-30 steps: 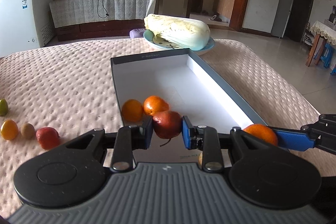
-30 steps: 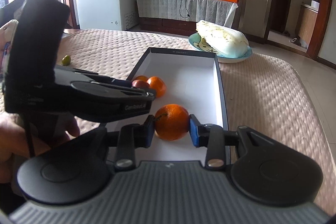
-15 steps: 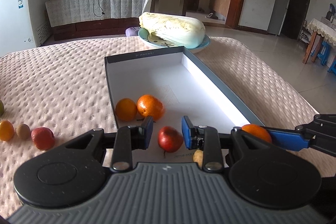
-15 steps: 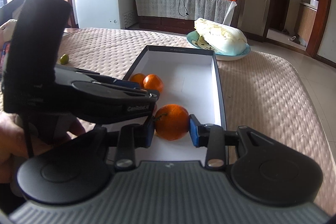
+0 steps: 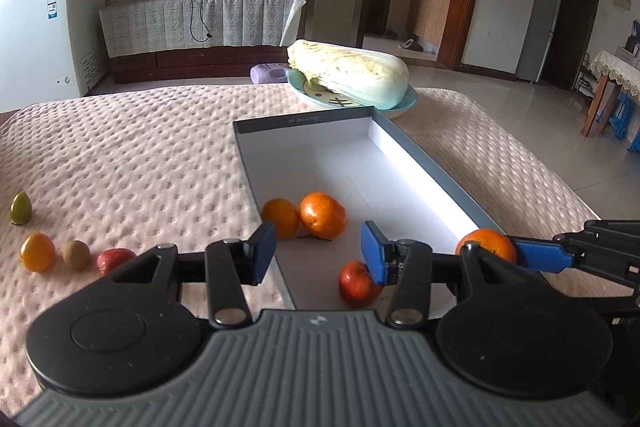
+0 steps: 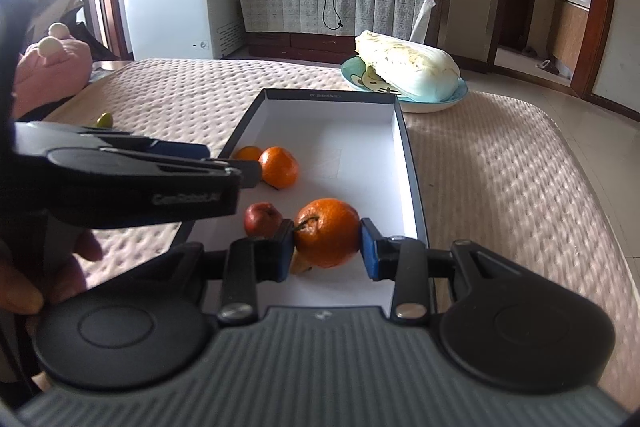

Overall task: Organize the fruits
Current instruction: 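Lower the orange into the box and open the right tool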

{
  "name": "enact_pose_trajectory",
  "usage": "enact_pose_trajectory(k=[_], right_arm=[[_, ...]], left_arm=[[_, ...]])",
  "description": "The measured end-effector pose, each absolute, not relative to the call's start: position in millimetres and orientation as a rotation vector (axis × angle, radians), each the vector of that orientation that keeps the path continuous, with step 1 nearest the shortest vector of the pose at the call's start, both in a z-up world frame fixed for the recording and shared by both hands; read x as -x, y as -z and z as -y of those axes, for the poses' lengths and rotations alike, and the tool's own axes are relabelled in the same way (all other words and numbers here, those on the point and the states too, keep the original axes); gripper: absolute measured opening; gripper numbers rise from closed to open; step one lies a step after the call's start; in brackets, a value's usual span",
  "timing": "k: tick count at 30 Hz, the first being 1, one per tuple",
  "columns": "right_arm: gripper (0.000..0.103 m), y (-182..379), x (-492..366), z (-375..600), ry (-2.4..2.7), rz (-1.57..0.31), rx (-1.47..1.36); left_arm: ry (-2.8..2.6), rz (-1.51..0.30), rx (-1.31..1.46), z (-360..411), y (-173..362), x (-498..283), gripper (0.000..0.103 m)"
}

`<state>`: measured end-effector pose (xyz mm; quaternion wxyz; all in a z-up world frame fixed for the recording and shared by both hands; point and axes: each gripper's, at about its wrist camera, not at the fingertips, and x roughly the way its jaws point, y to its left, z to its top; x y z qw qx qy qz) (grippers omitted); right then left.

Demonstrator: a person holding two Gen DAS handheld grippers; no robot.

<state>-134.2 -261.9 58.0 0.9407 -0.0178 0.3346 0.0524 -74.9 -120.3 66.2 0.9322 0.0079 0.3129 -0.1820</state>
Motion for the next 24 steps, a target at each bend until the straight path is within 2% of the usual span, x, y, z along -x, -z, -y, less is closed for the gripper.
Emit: enact_pose_trajectory(k=[8, 13, 24], right_arm=[[0.038, -54, 124, 260, -0.078, -0.683, 0.017], [0.038, -52, 117, 256, -0.06, -0.683, 0.005], [0.04, -51, 108, 244, -0.022, -0.661, 0.006]], left_arm=[[0.369, -0.642, -0.029, 104, -68, 79, 0.054], [0.359, -0.647, -0.031, 94, -67, 82, 0.061], [0.331, -0.66, -0.034, 70, -67, 83, 0.062]])
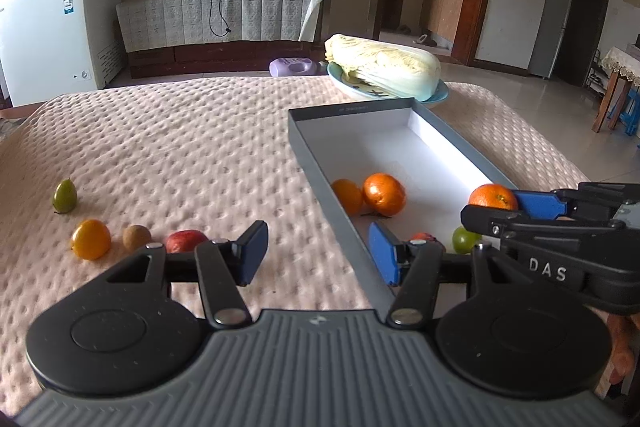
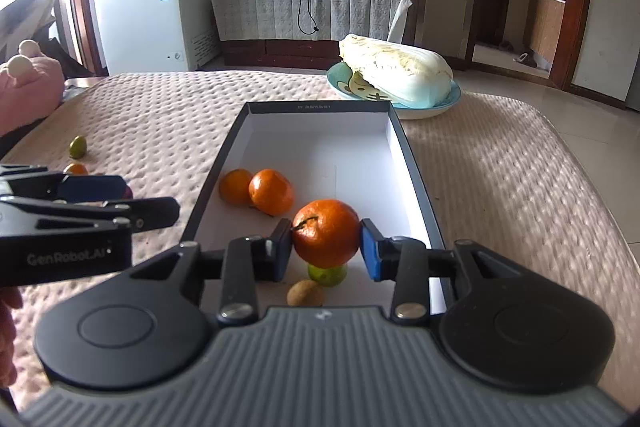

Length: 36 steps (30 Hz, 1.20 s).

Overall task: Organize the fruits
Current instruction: 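Lower the orange into the box and open the right tool, then move both tools back over the loose fruits on the bed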

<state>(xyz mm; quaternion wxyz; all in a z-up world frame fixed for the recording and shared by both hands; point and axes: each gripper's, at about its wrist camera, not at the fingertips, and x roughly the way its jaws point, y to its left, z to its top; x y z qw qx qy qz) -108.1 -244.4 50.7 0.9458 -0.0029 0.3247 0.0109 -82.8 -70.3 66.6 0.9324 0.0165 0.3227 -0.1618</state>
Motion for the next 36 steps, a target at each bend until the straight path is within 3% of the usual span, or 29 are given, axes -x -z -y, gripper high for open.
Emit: enact_pose_trajectory(k=[36], right_arm=[[0.041, -55, 100, 131, -0.337, -0.594, 0.056]], left_arm=[[0.099, -0.7, 0.034, -59, -59, 67, 0.063]])
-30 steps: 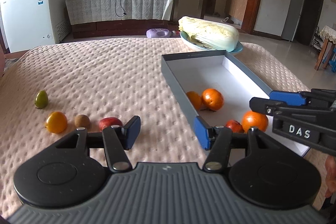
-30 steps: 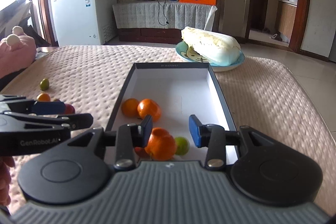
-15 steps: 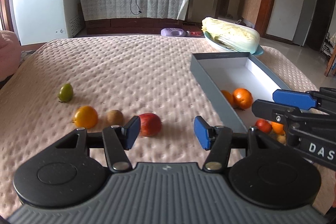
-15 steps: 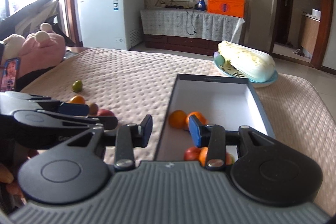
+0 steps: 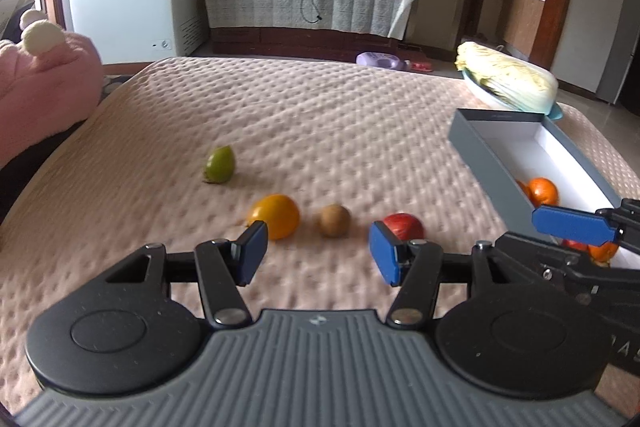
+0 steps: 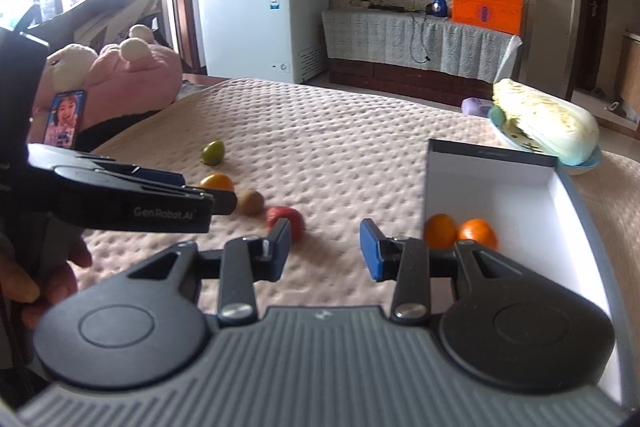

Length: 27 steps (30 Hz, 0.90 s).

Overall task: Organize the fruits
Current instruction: 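Move both tools back over the loose fruits on the bed, then grasp a red apple with the right tool while the left tool grasps the yellow citrus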

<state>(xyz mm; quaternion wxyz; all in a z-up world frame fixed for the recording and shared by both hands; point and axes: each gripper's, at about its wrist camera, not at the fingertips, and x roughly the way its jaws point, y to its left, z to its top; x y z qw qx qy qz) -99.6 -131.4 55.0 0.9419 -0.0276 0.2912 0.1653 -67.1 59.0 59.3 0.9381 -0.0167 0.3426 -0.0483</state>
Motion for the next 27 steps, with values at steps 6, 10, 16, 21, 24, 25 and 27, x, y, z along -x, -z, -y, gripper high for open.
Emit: enact_pose_trajectory(k=[6, 10, 16, 21, 24, 25, 27], right_arm=[[0.041, -39, 84, 104, -0.347, -0.631, 0.062], [0.041, -30, 72, 90, -0.345, -0.65, 0.061], [0.041, -19, 60, 73, -0.319, -0.659, 0.079], [0.044, -15, 50, 69, -0.283, -0.648, 0.08], [0.043, -13, 45, 69, -0.258, -0.652, 0.075], [0.043, -12, 44, 70, -0.252, -0.654, 0.075], [0.044, -10, 42, 71, -0.245, -0.662, 0.079]], left_arm=[[0.082, -0.701, 0.056, -75, -58, 67, 0.063], [0.079, -0.7, 0.055, -82, -58, 68, 0.063], [0.075, -0.707, 0.068, -94, -56, 68, 0.063], [0.078, -0.714, 0.074, -99, -53, 65, 0.063], [0.079, -0.716, 0.076, -100, -52, 64, 0.063], [0.08, -0.717, 0.077, -100, -52, 64, 0.063], [0.08, -0.717, 0.076, -100, -51, 63, 0.063]])
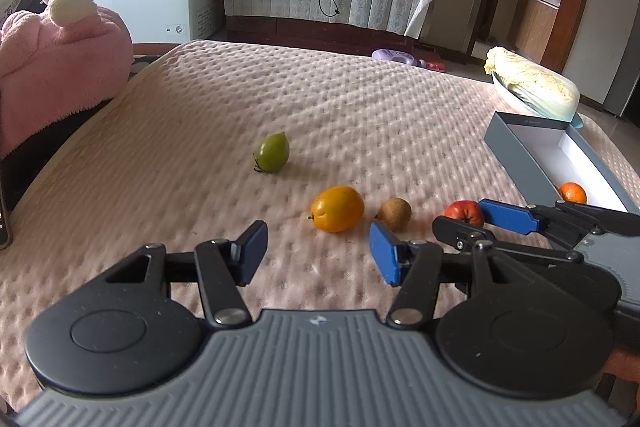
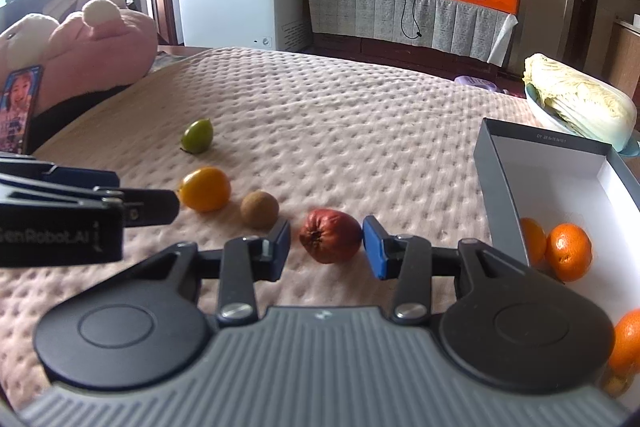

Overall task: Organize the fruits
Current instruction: 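Grasp a red apple with the right tool while the left tool grasps the yellow citrus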

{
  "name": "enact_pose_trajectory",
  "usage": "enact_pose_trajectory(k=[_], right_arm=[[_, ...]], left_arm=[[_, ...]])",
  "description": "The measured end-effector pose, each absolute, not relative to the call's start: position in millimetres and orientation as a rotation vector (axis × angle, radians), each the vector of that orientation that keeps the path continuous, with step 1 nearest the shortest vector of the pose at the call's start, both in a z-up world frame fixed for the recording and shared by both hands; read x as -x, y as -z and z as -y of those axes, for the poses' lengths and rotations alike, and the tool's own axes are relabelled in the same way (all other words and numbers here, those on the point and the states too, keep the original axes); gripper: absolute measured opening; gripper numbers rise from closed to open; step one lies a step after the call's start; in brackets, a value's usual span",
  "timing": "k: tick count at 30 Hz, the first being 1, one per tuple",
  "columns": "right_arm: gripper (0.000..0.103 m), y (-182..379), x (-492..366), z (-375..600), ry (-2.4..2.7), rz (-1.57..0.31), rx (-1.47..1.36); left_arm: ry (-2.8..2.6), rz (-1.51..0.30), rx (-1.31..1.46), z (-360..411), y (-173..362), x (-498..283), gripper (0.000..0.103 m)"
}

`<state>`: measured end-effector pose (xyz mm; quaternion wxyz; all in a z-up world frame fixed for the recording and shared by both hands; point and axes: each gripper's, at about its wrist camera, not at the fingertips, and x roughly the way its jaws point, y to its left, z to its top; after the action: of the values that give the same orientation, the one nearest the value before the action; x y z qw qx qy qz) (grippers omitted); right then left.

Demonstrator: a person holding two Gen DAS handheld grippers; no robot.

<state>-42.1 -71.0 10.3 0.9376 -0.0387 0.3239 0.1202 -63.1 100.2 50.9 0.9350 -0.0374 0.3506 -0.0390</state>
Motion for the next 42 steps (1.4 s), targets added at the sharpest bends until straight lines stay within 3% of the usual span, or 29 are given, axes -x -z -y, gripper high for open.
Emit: enact_pose_trajectory(k=[12, 34, 37, 39, 42], right_arm=[[0.038, -6, 40, 72, -0.253, -0.694, 0.079], [0.037, -61, 109, 106, -0.382, -0.591, 0.128], [0.037, -62, 111, 110, -0.381, -0.588, 0.129], [0.037, -64, 113, 114, -0.378, -0.583, 0.132], [0.037, -67, 116, 121, -0.372, -0.577, 0.133]], left_arm=[[0.083, -0.724, 0.076, -97, -45, 58, 0.063], [0.019, -0.736, 0.071, -81, -18, 22, 0.062], [0.004, -0.727, 0.053, -76, -17, 19, 0.058], [0.008, -0.724, 0.054, -74, -18, 18, 0.046], [0.013, -0.728, 0.05, -71, -19, 17, 0.045]])
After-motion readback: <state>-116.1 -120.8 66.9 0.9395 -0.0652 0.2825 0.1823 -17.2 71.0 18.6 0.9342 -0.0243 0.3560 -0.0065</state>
